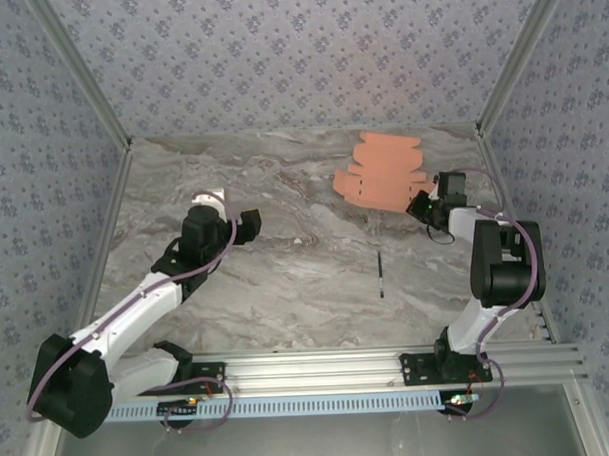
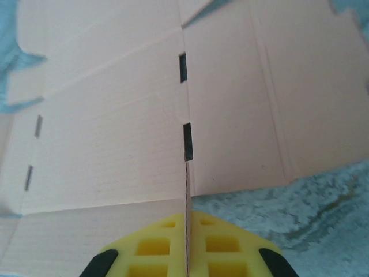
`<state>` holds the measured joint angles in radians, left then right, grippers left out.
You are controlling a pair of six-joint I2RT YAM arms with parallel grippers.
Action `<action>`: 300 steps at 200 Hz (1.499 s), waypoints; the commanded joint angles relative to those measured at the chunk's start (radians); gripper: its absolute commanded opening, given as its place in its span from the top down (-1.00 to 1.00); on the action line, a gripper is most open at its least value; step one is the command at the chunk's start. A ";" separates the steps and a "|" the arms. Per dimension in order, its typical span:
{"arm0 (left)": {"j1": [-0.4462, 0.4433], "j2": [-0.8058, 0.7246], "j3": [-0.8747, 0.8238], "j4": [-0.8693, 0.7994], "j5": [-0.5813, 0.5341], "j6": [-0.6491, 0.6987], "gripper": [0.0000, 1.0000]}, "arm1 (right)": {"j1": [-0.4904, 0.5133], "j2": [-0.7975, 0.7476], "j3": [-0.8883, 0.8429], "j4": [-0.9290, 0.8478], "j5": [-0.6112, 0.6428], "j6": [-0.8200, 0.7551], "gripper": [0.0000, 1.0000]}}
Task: Fold the paper box
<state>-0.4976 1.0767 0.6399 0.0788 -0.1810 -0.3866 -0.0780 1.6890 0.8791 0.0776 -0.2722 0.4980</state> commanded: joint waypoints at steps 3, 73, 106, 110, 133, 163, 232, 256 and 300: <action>-0.004 -0.052 0.016 -0.049 -0.097 0.016 -0.86 | 0.026 -0.105 0.074 -0.045 -0.091 -0.092 0.96; -0.005 -0.133 0.163 -0.126 -0.082 0.159 -0.87 | 0.304 -0.321 0.252 -0.309 -0.091 -0.493 1.00; -0.008 -0.140 0.263 -0.149 0.028 0.254 -0.81 | 0.401 -0.341 0.305 -0.397 -0.123 -0.633 1.00; -0.010 -0.141 0.269 -0.140 0.033 0.265 -0.80 | 0.409 -0.341 0.305 -0.403 -0.130 -0.644 1.00; -0.019 -0.140 0.318 -0.135 0.114 0.368 -0.77 | 0.453 -0.338 0.352 -0.419 -0.143 -0.705 1.00; -0.020 -0.107 0.420 -0.227 0.264 0.522 -0.76 | 0.496 -0.327 0.387 -0.442 -0.166 -0.775 1.00; -0.034 0.085 0.690 -0.646 0.517 0.996 -0.61 | 0.527 -0.293 0.497 -0.557 -0.182 -0.841 1.00; -0.040 0.115 0.715 -0.709 0.503 1.176 -0.66 | 0.526 -0.293 0.518 -0.602 -0.186 -0.866 1.00; -0.040 0.212 0.782 -0.809 0.490 1.359 -0.73 | 0.527 -0.296 0.528 -0.639 -0.222 -0.886 1.00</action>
<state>-0.5331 1.2526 1.3800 -0.6506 0.2996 0.7998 0.4431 1.3945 1.3682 -0.5091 -0.4450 -0.3557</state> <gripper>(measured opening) 0.864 0.055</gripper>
